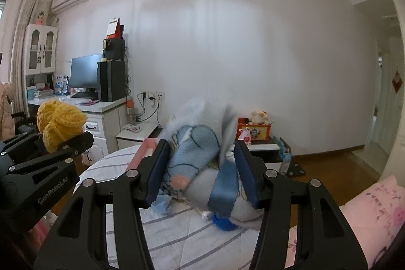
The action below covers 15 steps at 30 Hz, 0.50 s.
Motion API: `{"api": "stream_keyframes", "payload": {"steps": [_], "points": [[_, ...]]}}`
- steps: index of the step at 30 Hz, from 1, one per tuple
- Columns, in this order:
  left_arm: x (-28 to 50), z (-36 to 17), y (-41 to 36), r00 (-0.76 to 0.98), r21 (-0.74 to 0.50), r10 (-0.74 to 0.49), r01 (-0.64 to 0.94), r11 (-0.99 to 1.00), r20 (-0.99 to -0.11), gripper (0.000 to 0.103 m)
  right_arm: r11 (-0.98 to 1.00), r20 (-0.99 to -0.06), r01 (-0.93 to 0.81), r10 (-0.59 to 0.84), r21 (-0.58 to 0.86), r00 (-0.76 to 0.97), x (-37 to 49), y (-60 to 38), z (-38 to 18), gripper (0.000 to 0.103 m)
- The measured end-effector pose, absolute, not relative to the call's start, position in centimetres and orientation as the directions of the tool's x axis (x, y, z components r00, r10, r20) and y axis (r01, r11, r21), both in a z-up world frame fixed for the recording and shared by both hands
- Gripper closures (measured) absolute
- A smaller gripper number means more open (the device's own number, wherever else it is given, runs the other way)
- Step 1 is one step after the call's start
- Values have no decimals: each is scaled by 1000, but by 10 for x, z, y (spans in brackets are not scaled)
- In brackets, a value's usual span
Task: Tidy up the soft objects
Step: 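Lift the yellow crocheted toy with the left gripper while the right gripper carries the garment away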
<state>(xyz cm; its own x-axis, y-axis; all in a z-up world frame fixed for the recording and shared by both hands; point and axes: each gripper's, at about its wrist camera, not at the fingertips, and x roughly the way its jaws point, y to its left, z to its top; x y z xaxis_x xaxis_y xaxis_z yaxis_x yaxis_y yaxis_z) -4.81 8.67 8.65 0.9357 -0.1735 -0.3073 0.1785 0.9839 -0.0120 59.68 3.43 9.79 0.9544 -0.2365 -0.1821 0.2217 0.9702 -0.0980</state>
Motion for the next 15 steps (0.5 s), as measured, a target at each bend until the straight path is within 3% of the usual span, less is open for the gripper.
{"api": "stream_keyframes", "payload": {"steps": [4, 12, 13, 15], "points": [[-29, 83, 84, 926, -10, -174, 182, 983, -334, 70, 967, -215, 230, -248, -106, 944, 618, 30, 91, 67], [39, 61, 89, 879, -7, -103, 112, 994, -466, 70, 965, -487, 261, -245, -34, 839, 674, -23, 33, 66], [47, 59, 89, 870, -15, -105, 112, 994, -482, 70, 961, -498, 274, -256, -39, 828, 675, -28, 30, 65], [61, 56, 86, 855, -22, -109, 113, 993, -507, 70, 959, -514, 273, -275, -81, 813, 676, -32, 26, 43]]}}
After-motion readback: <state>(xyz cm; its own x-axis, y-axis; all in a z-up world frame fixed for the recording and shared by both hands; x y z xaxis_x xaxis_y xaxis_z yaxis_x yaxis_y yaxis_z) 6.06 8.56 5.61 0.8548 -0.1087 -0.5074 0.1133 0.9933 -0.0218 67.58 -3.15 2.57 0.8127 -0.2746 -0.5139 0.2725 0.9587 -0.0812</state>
